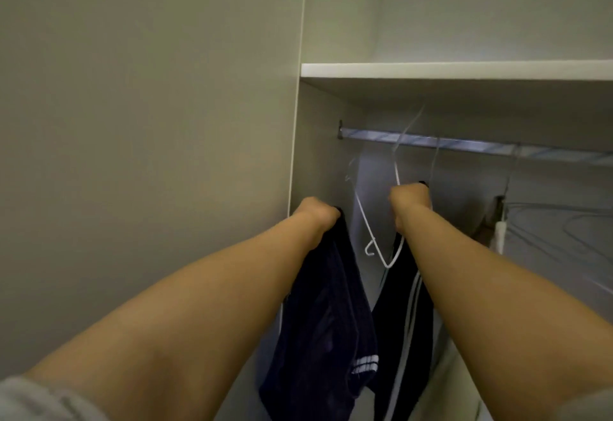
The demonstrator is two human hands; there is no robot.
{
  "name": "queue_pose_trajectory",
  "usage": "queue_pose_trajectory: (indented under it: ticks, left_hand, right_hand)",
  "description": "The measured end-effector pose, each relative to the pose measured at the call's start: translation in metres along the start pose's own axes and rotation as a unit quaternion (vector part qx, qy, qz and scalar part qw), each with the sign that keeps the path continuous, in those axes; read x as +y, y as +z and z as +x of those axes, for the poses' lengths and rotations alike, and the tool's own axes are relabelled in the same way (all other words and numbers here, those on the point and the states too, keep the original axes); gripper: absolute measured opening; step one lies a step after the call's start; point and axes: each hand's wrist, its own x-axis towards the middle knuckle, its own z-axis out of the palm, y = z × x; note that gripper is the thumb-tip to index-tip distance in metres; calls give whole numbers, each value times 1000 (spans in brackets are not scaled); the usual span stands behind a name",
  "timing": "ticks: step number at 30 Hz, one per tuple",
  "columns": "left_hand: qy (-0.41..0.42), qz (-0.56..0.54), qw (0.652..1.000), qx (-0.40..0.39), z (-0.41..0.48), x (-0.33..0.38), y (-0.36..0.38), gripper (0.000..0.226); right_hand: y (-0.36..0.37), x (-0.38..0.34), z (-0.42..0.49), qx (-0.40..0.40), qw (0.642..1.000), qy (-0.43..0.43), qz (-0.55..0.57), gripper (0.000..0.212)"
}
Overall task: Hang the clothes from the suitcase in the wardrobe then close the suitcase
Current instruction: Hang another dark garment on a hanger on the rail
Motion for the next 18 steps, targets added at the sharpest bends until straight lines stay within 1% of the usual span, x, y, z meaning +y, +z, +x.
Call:
queue_pose_trajectory:
  ticks: [2,5,6,8,10,11,13,16,17,18]
  left_hand:
    - [-14,0,1000,5,-5,0,-2,37]
    - [-21,11,1000,9,-4,-5,-1,39]
    - [-24,21,999,14,-5,-6,0,39]
    - [-34,29,999,19,-9,-7,7,38]
    - [-39,28,999,12,-15,-8,16,36]
    - [-37,30,999,8,-19,-8,19,34]
    - [-28,42,999,1,-29,-5,26,31]
    - [-49,20,998,-21,-48,4,36,35]
    - [-74,4,997,-8,-52,8,39,37]
    - [-78,-27,996,19,-60,12,40,38]
  right_hand:
    - [1,22,-11,-5,1000,4,-13,38]
    - [-13,53,-31,-28,999,-2,-23,22]
    - [-20,61,-37,-25,1000,0,-18,24]
    - [-35,76,-39,-1,1000,1,20,36]
    - [-55,85,-42,30,998,-11,53,42]
    - [-63,87,-43,32,997,-19,65,44]
    - [-81,90,-47,21,996,-28,80,44]
    - [-97,89,-51,-31,993,-29,112,34]
    - [-101,88,-51,-42,992,-34,114,30]
    - [-103,85,-52,-44,992,-36,108,29]
